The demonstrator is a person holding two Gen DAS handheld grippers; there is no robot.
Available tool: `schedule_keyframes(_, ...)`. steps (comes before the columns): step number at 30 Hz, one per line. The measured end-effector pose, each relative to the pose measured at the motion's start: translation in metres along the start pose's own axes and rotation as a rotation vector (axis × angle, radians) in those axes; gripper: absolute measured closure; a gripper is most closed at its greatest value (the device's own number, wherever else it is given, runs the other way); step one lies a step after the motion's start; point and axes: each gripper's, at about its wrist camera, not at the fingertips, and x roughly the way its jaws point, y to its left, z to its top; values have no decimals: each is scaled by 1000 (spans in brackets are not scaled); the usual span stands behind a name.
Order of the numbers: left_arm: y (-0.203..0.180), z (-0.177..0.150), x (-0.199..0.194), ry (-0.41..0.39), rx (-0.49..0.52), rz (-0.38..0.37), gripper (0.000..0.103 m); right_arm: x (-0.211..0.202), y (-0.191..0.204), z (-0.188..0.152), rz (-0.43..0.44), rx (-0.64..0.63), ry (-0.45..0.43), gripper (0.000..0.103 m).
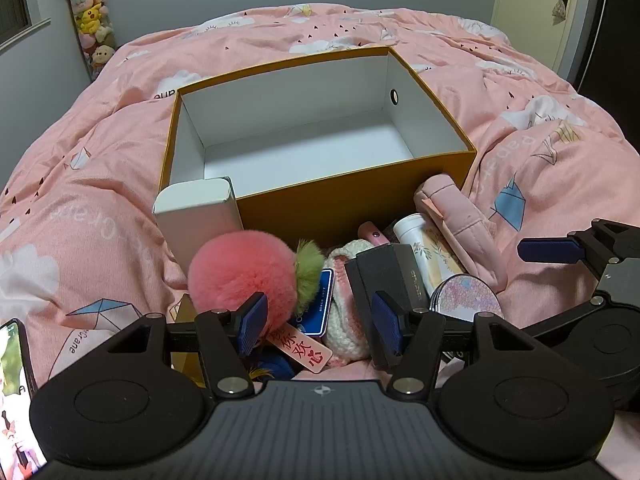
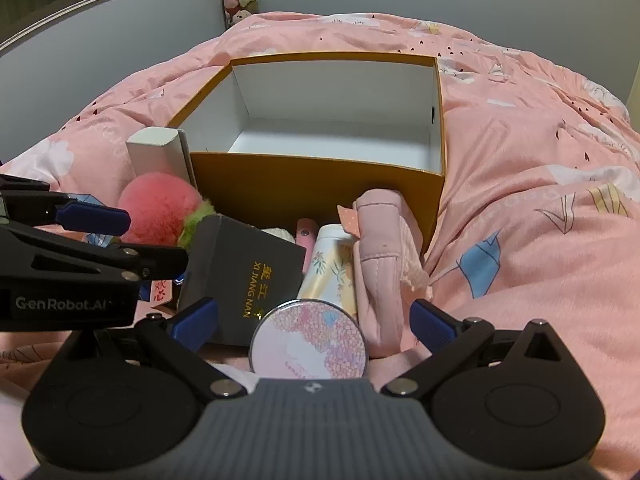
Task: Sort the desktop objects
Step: 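Lower the right gripper onto the pink pouch beside the box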
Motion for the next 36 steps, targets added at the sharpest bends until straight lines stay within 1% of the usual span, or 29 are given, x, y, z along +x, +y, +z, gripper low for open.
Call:
schedule_keyframes(18, -1, -2, 1, 4, 1, -5, 35, 3, 0, 0, -1, 1, 10, 1)
schedule_keyframes(23, 7, 0, -3, -11, -26, -67, 36, 0, -1, 0, 1, 1, 0, 2)
schedule_keyframes(24, 10, 1, -5, -17, -35, -77, 39, -1, -4, 1, 5, 8, -8, 3)
schedule_keyframes(25, 12, 2, -6, -21, -43, -85, 44, -3, -7, 2, 6, 17, -18, 6)
schedule_keyframes(26, 15, 3, -8, -21, -52, -97, 46, -5, -10, 3, 5, 25, -24, 9)
schedule_keyframes(28, 19, 4, -8, -19, -75, -130, 52, -6, -18, 6, -4, 47, -18, 29)
schedule_keyframes(29, 21, 5, -8, -13, -85, -149, 55, -6, -22, 7, -7, 57, -8, 34)
schedule_keyframes(30, 23, 6, -7, 1, -94, -177, 61, -5, -26, 7, -9, 71, 6, 41)
schedule_keyframes(31, 23, 6, -5, 17, -103, -212, 61, -3, -30, 8, -2, 87, 25, 46)
schedule_keyframes(32, 24, 6, -3, 29, -114, -243, 61, -2, -33, 7, 14, 99, 43, 49)
schedule_keyframes(33, 24, 7, -1, 41, -125, -274, 61, 0, -36, 7, 43, 108, 65, 54)
schedule_keyframes(34, 23, 7, 1, 51, -130, -292, 58, 0, -36, 8, 65, 109, 77, 57)
schedule_keyframes(36, 20, 10, 5, 61, -126, -302, 53, 1, -34, 6, 94, 99, 95, 60)
